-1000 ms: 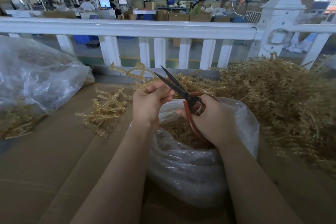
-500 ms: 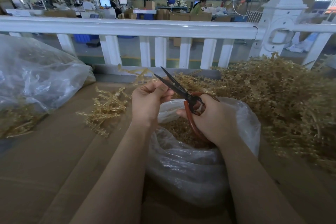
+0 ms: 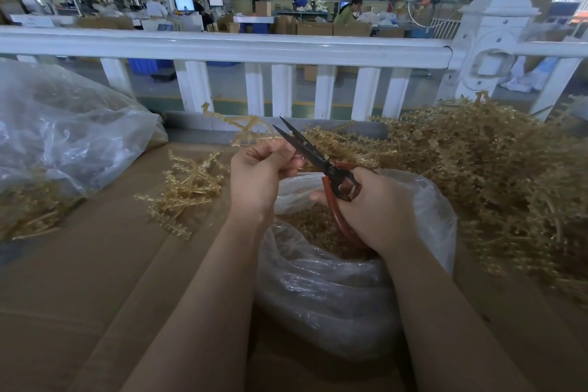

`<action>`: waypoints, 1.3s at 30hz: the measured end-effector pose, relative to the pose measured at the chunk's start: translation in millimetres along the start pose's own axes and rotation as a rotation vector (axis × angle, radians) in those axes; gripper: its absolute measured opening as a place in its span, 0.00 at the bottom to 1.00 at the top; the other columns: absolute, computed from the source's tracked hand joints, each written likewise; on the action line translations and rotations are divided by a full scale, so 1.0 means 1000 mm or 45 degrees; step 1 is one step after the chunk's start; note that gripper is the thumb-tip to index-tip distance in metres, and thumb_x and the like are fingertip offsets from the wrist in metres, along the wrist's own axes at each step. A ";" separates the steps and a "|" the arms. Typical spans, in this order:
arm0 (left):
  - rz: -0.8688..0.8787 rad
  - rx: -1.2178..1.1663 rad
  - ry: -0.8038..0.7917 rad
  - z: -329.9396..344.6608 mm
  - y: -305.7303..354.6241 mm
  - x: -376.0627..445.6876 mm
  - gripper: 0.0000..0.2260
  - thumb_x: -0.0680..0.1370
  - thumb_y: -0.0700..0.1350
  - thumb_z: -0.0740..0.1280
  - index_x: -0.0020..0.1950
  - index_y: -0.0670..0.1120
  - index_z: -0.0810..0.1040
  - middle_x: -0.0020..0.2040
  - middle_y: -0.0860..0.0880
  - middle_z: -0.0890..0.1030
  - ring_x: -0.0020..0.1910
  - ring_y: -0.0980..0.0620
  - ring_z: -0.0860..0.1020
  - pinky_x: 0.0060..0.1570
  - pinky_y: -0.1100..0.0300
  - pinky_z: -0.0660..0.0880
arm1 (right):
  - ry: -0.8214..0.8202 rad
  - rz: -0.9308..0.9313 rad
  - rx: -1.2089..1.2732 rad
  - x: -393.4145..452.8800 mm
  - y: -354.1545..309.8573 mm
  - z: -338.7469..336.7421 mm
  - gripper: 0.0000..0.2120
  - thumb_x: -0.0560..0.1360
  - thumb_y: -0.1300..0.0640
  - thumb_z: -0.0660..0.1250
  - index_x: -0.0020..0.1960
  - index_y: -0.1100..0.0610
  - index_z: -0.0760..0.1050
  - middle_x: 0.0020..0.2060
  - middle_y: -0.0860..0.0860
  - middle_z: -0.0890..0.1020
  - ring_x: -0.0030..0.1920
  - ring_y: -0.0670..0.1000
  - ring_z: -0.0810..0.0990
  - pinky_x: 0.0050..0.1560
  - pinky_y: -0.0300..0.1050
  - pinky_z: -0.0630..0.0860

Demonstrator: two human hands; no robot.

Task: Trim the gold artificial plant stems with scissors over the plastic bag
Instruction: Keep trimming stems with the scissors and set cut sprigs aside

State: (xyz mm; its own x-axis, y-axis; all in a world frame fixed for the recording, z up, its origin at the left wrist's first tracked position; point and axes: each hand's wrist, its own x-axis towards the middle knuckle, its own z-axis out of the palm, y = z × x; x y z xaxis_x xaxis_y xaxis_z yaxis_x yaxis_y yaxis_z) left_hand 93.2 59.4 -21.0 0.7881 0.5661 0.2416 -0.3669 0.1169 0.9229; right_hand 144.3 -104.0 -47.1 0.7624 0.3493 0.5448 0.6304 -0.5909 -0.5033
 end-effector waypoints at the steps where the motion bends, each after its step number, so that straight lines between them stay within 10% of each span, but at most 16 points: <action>1: 0.003 0.022 -0.002 -0.001 0.000 0.001 0.09 0.79 0.34 0.67 0.41 0.42 0.83 0.33 0.47 0.83 0.33 0.53 0.79 0.41 0.60 0.78 | -0.014 0.002 -0.002 0.000 0.000 0.000 0.29 0.64 0.21 0.61 0.48 0.44 0.78 0.34 0.40 0.79 0.37 0.39 0.77 0.36 0.31 0.71; 15: 0.142 0.266 -0.183 0.001 0.000 -0.003 0.11 0.79 0.31 0.61 0.44 0.39 0.81 0.35 0.44 0.76 0.35 0.51 0.72 0.38 0.62 0.71 | -0.015 -0.002 -0.104 0.001 -0.001 -0.002 0.33 0.64 0.21 0.59 0.49 0.48 0.77 0.38 0.40 0.80 0.41 0.43 0.78 0.40 0.42 0.77; 39: 0.110 0.293 -0.278 0.002 0.002 -0.006 0.09 0.80 0.32 0.59 0.42 0.37 0.74 0.37 0.45 0.77 0.35 0.54 0.73 0.42 0.64 0.73 | -0.029 0.040 0.055 -0.001 -0.001 0.000 0.27 0.62 0.20 0.59 0.46 0.40 0.73 0.34 0.38 0.77 0.37 0.36 0.75 0.35 0.30 0.66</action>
State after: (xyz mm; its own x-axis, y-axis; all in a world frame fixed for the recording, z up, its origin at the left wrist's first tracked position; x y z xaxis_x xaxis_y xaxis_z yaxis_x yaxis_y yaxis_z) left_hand 88.5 54.5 -19.5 0.8553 0.3747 0.3579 -0.3355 -0.1260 0.9336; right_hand 142.4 -104.2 -47.0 0.7846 0.3482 0.5130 0.6116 -0.5703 -0.5483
